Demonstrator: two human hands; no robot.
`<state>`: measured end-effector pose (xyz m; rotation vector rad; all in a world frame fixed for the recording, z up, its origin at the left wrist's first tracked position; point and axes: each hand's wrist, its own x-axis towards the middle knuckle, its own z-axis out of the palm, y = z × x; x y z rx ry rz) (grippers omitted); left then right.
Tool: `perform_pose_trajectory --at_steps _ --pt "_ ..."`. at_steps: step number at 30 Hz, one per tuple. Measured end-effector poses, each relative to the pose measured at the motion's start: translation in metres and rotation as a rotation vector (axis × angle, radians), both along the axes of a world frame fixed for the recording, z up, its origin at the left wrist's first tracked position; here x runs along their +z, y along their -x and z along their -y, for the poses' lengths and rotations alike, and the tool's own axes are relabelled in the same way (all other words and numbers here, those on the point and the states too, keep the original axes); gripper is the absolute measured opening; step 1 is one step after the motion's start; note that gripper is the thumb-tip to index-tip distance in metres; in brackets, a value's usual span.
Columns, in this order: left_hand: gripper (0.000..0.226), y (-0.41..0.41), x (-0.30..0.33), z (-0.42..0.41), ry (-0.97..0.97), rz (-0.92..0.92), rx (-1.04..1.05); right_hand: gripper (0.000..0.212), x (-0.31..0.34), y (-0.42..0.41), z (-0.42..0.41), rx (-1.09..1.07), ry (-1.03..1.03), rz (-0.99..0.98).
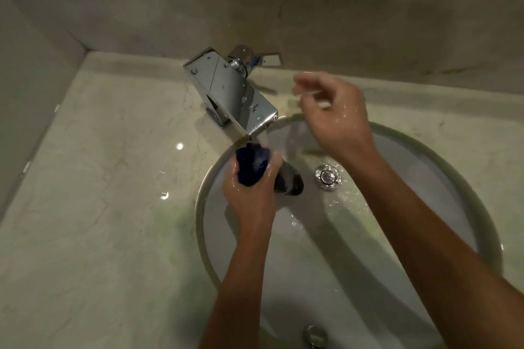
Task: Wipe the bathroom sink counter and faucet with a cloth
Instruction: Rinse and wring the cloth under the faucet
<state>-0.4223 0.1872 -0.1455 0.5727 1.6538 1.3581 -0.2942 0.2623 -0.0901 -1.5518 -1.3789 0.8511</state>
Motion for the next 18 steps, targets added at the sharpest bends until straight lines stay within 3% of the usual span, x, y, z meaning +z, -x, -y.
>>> perform_pose_trajectory --at_steps 4,11,13,15,16,18 --pt "0.032 0.004 0.002 0.003 -0.019 0.011 -0.047 0.054 0.019 0.02 -0.019 0.132 0.065 -0.08" --pt "0.022 0.01 0.003 0.007 -0.04 0.019 -0.167 0.059 0.017 0.032 0.001 0.098 0.06 -0.215" --pt "0.02 0.011 0.005 0.006 -0.046 0.075 -0.209 0.048 0.003 0.02 0.015 0.128 0.118 -0.3" --pt "0.026 0.011 0.008 0.004 -0.066 0.203 -0.276 0.029 -0.019 0.0 0.028 0.116 0.293 -0.314" --pt "0.029 0.011 0.01 0.004 -0.071 0.284 -0.319 0.029 -0.032 -0.011 0.034 0.145 0.428 -0.3" --pt "0.016 0.009 0.014 0.001 -0.076 0.415 -0.423 0.054 -0.055 -0.027 0.046 0.293 0.74 -0.382"
